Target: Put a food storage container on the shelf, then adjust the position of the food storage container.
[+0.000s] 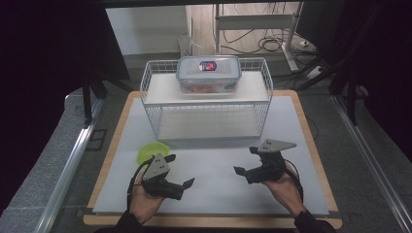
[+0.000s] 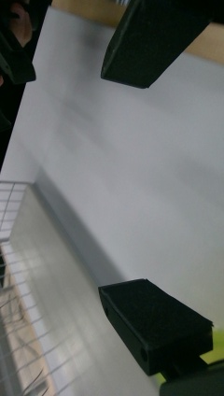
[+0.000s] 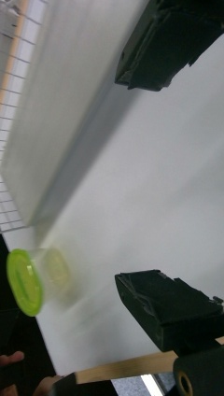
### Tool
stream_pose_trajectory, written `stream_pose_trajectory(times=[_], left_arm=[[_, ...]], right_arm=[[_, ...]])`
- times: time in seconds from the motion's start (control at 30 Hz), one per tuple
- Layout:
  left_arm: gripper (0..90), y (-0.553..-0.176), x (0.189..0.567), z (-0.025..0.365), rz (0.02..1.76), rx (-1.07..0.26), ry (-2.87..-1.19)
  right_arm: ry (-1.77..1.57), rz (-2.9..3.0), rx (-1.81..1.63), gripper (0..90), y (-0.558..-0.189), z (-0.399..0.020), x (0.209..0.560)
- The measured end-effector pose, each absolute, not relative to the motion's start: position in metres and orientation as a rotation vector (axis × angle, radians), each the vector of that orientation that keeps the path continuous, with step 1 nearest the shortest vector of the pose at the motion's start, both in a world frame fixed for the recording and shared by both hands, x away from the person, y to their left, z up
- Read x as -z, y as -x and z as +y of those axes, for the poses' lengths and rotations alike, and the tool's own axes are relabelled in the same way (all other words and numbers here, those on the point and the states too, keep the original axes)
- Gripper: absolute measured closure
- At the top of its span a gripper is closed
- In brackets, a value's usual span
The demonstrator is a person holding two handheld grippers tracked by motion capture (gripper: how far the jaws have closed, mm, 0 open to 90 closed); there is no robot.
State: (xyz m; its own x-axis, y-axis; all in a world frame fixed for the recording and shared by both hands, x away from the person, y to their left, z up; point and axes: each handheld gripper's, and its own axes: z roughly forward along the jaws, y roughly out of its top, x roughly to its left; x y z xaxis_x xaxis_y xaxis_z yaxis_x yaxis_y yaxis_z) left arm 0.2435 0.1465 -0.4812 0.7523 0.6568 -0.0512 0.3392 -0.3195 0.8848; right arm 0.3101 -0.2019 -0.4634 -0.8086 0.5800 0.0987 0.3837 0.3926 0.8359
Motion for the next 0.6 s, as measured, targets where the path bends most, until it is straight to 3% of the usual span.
stream_pose_trajectory(times=[0.33, 0.53, 0.6], left_arm=[[1.6, -0.242, 0.497, 0.139, 0.805, -0.383, -2.043], [6.9, -0.248, 0.495, 0.147, 0.859, -0.425, -2.043], [12.5, -0.250, 0.494, 0.153, 0.872, -0.423, -2.028]], right_arm=[[-0.934, 2.432, -1.336, 6.0, -0.290, -0.229, 0.485], [-0.947, 2.421, -1.338, 6.4, -0.292, -0.230, 0.488], [-0.950, 2.425, -1.323, 6.5, -0.292, -0.230, 0.489]])
